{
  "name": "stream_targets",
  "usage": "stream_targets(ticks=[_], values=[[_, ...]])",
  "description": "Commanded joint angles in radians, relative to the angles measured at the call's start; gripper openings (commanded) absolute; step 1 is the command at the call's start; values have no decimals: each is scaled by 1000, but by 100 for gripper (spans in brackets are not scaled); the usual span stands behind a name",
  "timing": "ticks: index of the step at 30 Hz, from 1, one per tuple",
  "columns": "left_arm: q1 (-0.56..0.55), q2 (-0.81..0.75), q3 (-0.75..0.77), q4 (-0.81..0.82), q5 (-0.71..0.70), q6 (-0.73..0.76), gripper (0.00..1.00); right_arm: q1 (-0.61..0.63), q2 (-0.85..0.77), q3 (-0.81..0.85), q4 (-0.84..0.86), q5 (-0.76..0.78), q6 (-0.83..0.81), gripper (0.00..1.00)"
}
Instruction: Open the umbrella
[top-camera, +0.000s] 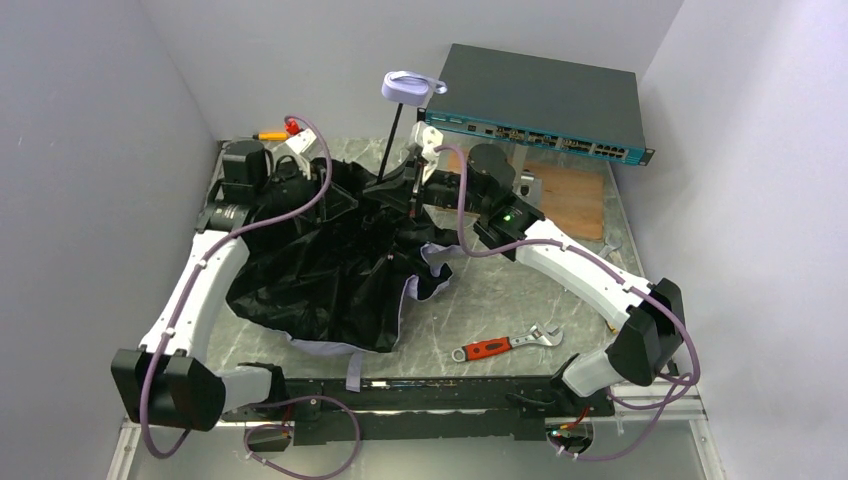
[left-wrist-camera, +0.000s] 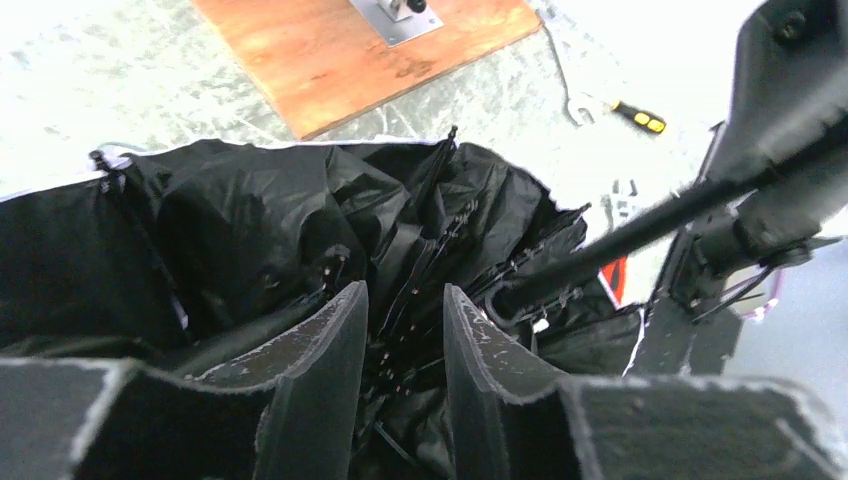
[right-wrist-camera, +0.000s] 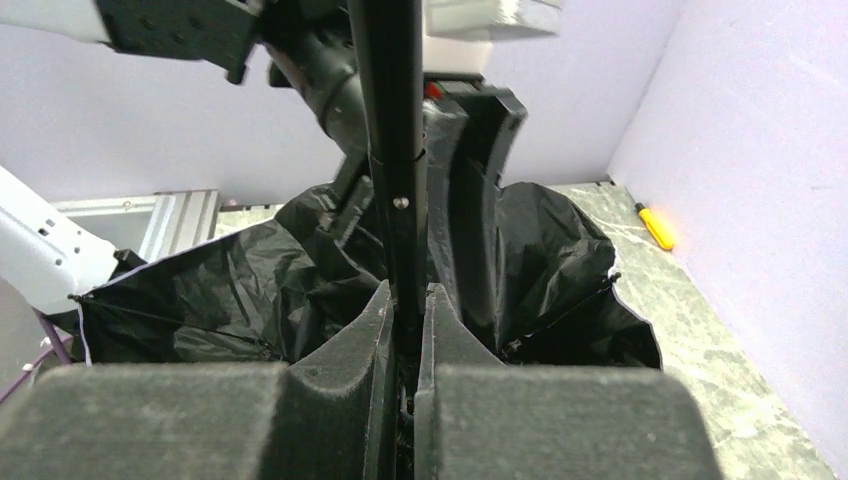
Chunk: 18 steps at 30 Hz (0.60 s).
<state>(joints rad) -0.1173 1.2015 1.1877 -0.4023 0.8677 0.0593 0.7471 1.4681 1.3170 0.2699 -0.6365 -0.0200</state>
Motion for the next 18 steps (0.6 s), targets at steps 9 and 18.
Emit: stream_targets(ticks=[9, 18], values=[[14, 150, -28, 93, -186, -184, 41, 5, -63, 80, 160, -95, 57, 0], [114, 232, -36, 100, -129, -8, 68, 5, -90, 85, -16, -57, -55, 0]])
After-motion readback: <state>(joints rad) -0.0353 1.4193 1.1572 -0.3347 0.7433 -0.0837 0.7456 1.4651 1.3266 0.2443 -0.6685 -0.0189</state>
